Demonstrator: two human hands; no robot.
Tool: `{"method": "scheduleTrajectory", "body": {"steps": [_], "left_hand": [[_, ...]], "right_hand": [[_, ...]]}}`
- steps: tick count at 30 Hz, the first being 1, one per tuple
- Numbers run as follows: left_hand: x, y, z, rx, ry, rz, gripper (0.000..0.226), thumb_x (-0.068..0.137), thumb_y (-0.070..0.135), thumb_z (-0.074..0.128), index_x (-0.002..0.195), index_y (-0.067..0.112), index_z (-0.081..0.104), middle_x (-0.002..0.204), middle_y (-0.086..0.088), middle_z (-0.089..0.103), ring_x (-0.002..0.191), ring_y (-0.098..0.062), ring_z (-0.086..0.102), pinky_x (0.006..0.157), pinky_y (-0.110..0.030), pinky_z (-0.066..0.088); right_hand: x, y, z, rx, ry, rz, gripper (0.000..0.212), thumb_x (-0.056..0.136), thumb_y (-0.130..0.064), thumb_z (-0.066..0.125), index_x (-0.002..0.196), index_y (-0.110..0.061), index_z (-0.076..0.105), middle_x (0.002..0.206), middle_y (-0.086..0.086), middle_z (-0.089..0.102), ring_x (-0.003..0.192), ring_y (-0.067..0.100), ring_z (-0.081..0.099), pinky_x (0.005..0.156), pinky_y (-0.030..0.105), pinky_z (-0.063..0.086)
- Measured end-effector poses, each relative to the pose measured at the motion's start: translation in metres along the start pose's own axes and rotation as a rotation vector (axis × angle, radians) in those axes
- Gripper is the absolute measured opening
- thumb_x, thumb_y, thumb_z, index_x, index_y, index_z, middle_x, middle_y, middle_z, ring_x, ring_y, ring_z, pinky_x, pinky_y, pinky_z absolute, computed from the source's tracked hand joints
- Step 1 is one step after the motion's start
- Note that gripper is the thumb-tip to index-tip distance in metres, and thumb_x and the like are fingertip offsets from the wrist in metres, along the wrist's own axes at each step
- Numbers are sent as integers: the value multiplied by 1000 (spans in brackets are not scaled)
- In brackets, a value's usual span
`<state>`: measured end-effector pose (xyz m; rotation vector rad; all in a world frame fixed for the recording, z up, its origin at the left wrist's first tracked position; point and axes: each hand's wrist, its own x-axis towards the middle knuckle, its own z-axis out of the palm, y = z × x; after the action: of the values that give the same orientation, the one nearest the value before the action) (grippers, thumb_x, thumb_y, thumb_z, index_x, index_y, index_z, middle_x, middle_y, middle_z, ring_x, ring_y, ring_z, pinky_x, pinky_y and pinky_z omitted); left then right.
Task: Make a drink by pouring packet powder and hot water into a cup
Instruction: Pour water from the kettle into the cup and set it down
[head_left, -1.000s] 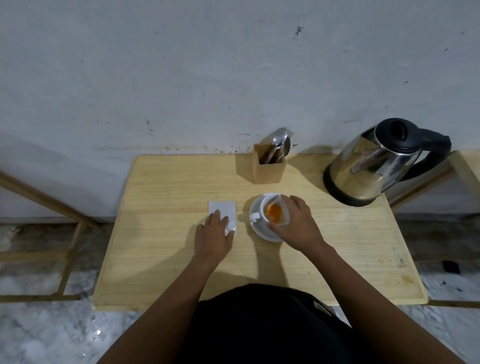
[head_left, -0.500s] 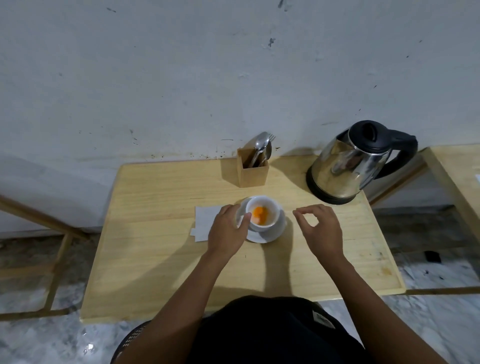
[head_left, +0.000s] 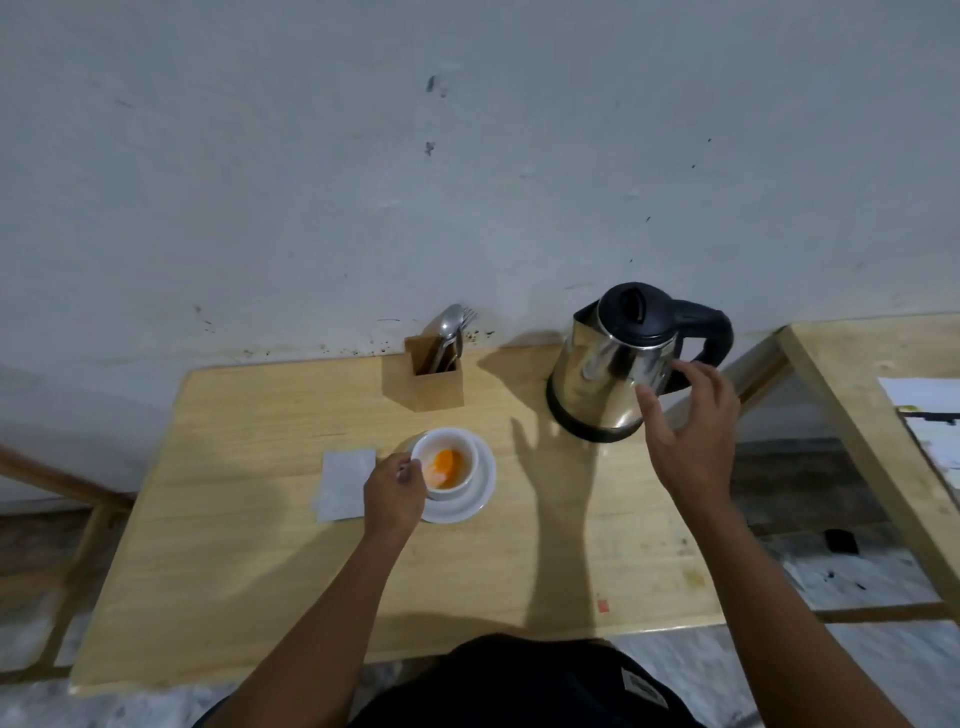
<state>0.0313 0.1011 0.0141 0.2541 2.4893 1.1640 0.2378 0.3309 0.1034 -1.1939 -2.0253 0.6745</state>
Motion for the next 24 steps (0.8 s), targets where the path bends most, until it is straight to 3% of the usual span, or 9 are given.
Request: {"method": "scheduleTrajectory", "body": {"steps": [4,9,12,15,19,24], "left_hand": [[-6,7,8,4,99,-8,24,93,16,52,104,1,67,102,-17,70,99,-32,62,79,-27,39],[-9,10,16,3,166,-33,23,93,14,50,102,1,67,100,-17,70,99,-34,62,81,-32,42],[-11,14,20,32,200,-30,26,93,13,48,105,0,67,101,-19,70,99,-35,62,83,-35,45],[-10,17,21,115,203,-18,27,93,12,45,103,1,67,98,-18,70,96,-36,62,80,-35,43],[-10,22,22,185,200,-16,25,90,7,42,86,1,66,83,-17,67,85,-36,61,72,-34,40],[-10,22,25,191,205,1,23,89,3,41,73,5,58,69,-9,57,71,-32,56,65,-33,36]], "right_hand": [[45,12,-11,-16,-35,-13,56,92,-51,56,139,-23,43,149,4,31,140,19,28,108,36,32],[86,21,-13,-28,-93,-39,55,93,-51,53,138,-18,49,137,8,37,128,20,35,103,30,34],[105,30,-11,10,-161,-55,53,94,-53,50,134,-20,50,134,7,39,124,19,40,104,35,38],[126,37,-8,28,-230,-62,47,91,-59,49,120,-24,58,122,3,51,114,19,51,94,35,45],[154,44,-10,123,-349,-2,52,81,-70,56,89,-20,65,90,-2,68,87,15,64,75,32,51],[175,56,-13,159,-472,15,75,73,-74,61,68,0,65,65,18,65,60,24,63,60,30,46]]}}
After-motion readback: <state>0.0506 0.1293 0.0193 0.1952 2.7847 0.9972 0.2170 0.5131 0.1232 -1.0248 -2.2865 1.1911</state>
